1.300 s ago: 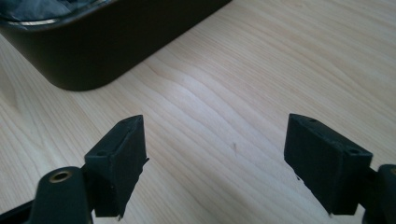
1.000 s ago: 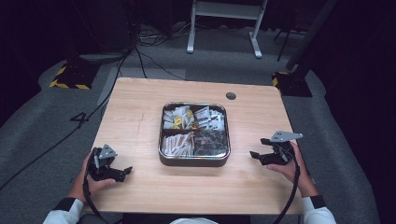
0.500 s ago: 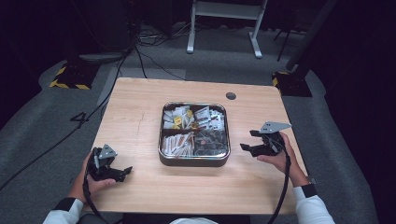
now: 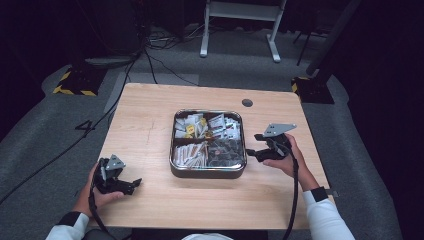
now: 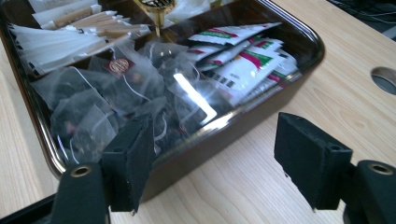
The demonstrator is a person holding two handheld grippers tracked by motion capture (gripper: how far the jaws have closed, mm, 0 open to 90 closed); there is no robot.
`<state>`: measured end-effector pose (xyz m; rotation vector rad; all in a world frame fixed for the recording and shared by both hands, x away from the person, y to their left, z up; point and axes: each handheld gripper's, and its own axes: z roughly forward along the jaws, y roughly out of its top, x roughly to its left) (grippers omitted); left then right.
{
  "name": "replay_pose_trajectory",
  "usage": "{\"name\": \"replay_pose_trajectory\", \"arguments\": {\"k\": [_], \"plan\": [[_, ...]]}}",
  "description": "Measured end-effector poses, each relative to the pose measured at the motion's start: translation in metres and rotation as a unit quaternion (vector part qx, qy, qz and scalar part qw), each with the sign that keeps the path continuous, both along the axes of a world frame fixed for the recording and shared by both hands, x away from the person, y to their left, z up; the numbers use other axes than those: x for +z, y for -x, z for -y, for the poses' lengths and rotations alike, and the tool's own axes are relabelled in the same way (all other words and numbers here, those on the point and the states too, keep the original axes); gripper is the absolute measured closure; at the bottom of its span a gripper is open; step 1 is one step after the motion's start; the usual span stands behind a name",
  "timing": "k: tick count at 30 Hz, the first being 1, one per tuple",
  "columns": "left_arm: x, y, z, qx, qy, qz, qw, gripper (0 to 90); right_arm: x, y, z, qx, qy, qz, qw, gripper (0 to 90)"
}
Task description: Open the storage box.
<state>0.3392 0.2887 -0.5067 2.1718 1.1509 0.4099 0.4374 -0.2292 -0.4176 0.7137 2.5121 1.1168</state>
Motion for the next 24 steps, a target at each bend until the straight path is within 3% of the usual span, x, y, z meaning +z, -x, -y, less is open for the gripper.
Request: {"name": "replay_pose_trajectory", "arguments": {"k": [11,24], "plan": [[0.0,0.0,0.0,0.0,0.0,0.0,1.0,0.4,0.002,-0.013,-0.037,0.032,0.017,-0.006,0.9993,31.3],[0.0,0.0,0.0,0.0,0.0,0.0,1.0,0.4,0.0,-0.027,-0.061,0.043,0.03,-0.015,0.9985,32.3]]}}
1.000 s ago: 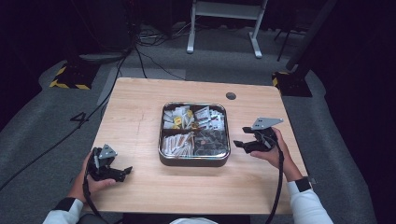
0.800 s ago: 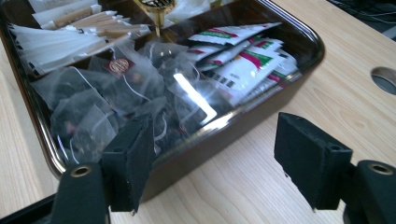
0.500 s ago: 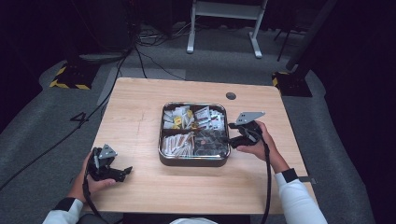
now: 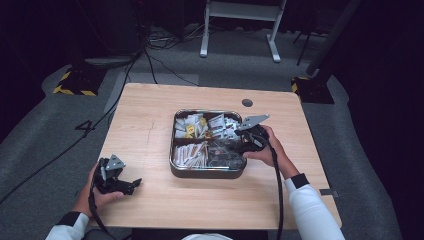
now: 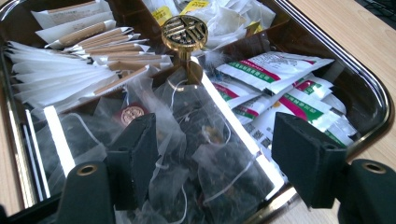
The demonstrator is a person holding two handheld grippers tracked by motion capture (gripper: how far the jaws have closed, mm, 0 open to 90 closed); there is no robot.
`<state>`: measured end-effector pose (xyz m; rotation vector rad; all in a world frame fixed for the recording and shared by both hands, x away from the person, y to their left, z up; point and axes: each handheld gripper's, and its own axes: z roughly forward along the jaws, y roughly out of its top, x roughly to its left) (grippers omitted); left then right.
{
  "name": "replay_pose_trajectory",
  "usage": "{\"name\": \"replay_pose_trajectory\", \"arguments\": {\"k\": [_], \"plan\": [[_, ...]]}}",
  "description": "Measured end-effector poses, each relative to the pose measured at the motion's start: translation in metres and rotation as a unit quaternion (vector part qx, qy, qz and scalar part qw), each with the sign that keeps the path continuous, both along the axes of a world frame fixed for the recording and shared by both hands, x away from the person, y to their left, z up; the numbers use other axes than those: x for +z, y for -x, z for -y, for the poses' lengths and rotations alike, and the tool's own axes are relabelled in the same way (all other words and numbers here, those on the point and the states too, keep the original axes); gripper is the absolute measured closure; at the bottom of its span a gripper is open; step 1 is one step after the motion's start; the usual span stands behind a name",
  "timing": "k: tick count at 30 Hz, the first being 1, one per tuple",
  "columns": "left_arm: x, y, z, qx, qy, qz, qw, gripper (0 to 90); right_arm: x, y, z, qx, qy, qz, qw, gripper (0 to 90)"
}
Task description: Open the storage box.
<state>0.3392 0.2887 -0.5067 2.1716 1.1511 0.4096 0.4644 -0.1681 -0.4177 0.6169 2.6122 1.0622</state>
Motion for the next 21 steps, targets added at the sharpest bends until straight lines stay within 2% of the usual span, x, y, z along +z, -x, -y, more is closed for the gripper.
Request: {"name": "replay_pose_trajectory", "arguments": {"k": [12,21], "plan": [[0.0,0.0,0.0,-0.001,0.0,0.0,1.0,0.3,-0.003,-0.012,-0.028,0.015,0.011,-0.009,0.9998,32.7],[0.0,0.0,0.0,-0.001,0.0,0.0,1.0,0.4,-0.007,-0.02,-0.044,0.022,0.009,-0.019,0.9995,33.9]]}}
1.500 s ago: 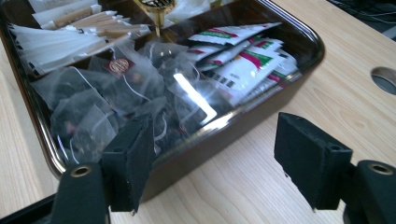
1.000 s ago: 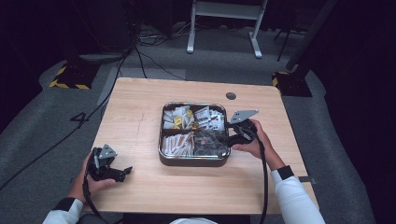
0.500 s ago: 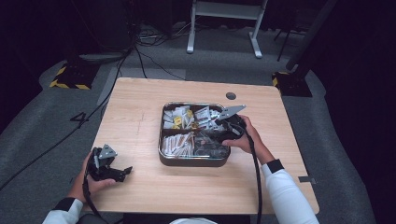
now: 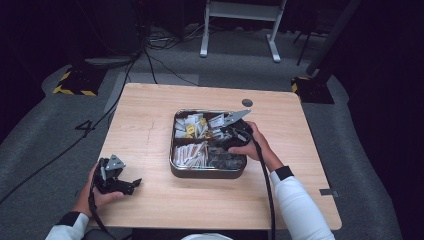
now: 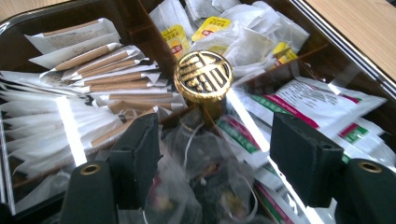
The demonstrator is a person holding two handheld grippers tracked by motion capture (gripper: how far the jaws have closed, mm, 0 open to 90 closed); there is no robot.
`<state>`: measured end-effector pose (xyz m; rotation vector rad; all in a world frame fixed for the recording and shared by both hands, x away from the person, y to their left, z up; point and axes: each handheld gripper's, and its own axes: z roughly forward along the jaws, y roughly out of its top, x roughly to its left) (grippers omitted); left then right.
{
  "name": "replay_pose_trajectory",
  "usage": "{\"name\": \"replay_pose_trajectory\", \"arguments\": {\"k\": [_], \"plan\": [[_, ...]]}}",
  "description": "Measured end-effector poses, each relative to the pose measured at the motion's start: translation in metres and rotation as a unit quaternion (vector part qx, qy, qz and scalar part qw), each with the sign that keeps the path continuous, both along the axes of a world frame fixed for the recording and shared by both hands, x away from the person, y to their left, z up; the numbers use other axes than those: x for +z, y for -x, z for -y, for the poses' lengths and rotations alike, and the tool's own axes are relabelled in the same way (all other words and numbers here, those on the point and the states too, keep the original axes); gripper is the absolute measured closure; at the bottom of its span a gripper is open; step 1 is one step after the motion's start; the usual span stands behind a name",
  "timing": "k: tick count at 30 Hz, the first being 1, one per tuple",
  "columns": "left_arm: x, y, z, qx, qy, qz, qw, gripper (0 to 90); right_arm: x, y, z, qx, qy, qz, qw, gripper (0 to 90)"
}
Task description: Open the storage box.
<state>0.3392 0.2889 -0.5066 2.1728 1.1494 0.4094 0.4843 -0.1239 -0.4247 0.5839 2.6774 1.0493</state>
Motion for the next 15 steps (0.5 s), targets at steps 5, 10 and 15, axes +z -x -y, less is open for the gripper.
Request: {"name": "replay_pose_trajectory", "arguments": {"k": [5,10,15], "plan": [[0.0,0.0,0.0,0.0,0.0,0.0,1.0,0.3,-0.003,-0.004,-0.011,0.005,-0.002,-0.005,1.0,35.3],[0.0,0.0,0.0,0.0,0.0,0.0,1.0,0.4,-0.003,-0.007,-0.021,0.007,-0.001,-0.006,1.0,37.3],[0.0,0.0,0.0,0.0,0.0,0.0,1.0,0.4,-0.006,-0.011,-0.028,0.004,0.003,-0.012,0.9999,39.2]]}}
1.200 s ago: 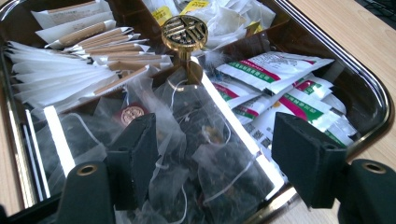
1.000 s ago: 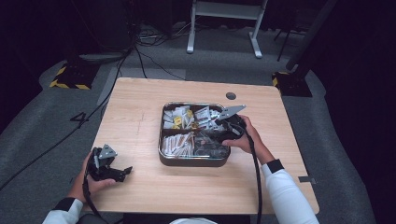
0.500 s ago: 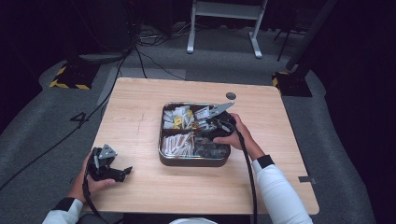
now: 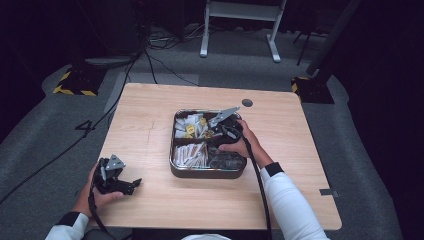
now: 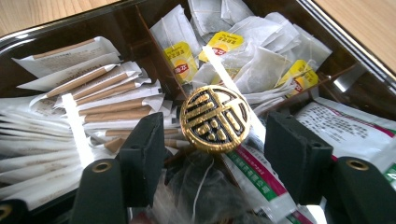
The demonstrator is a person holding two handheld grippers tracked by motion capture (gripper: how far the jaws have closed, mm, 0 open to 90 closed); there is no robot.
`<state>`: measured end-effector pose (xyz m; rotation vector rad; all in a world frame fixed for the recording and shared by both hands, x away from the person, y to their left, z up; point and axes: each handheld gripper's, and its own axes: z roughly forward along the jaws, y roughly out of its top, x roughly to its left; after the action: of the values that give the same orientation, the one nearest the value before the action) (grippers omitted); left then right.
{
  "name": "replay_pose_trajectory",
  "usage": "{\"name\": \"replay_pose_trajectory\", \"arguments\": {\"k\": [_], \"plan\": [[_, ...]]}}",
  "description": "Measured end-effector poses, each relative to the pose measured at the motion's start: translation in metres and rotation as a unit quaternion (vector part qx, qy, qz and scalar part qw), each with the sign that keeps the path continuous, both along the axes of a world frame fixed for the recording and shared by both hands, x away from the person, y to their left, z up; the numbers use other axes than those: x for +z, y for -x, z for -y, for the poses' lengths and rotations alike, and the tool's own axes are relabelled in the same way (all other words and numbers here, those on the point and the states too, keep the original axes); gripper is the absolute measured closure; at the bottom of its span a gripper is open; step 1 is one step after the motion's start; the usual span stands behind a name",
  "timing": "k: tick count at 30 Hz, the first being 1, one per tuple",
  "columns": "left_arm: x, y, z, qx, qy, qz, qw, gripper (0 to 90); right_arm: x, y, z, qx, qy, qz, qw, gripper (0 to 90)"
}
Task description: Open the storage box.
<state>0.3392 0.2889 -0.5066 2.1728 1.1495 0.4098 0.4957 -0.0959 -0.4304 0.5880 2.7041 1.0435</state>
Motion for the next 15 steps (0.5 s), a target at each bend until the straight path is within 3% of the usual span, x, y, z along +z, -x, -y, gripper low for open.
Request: {"name": "replay_pose_trajectory", "arguments": {"k": [7,15], "plan": [[0.0,0.0,0.0,0.0,0.0,0.0,1.0,0.4,-0.0036,-0.0042,-0.0056,-0.002,-0.01,-0.008,0.9999,42.2],[0.0,0.0,0.0,0.0,0.0,0.0,1.0,0.4,-0.0027,-0.0038,-0.01,-0.004,-0.012,-0.004,0.9999,58.1]]}}
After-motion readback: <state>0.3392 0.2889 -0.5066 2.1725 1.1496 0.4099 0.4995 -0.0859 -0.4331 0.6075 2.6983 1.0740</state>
